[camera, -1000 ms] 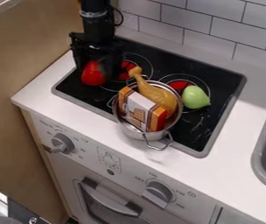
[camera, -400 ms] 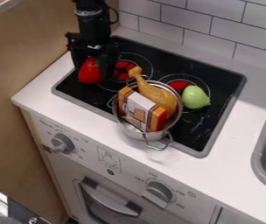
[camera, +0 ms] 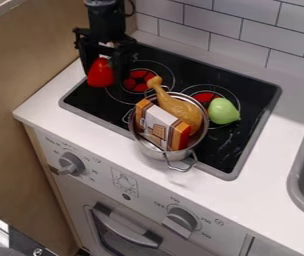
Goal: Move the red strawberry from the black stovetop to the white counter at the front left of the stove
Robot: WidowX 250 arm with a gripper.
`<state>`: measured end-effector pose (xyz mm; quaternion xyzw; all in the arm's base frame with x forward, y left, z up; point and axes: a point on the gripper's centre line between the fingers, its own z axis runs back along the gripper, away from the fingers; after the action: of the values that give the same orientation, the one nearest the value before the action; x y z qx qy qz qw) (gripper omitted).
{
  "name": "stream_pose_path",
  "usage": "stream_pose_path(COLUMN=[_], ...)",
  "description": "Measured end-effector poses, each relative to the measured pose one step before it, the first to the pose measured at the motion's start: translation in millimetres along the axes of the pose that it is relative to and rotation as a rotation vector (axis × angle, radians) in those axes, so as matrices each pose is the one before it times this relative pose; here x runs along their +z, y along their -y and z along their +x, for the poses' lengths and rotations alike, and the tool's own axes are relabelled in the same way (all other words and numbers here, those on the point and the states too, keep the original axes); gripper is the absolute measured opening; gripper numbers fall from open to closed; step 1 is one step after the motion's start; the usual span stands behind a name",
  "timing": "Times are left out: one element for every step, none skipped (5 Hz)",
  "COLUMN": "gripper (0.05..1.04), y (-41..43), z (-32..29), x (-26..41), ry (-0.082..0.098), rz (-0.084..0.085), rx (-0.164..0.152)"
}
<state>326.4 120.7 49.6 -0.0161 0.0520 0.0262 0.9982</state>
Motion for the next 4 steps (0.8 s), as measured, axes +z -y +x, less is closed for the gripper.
stream_pose_path(gripper=[0.802, 0.802, 0.802, 0.802], y=[-1.33, 1.95, 2.01, 2.68], z=[-8.89, -13.67, -20.74, -16.06], x=[10.27, 8.19, 5.11, -8.13], ry=[-0.0803, -0.0461, 0.0006, 0.0381], rz=[0.0124, 0.0119, 0.0132, -0.0063], rx=[0.0116, -0.0086, -0.0292, -0.0141])
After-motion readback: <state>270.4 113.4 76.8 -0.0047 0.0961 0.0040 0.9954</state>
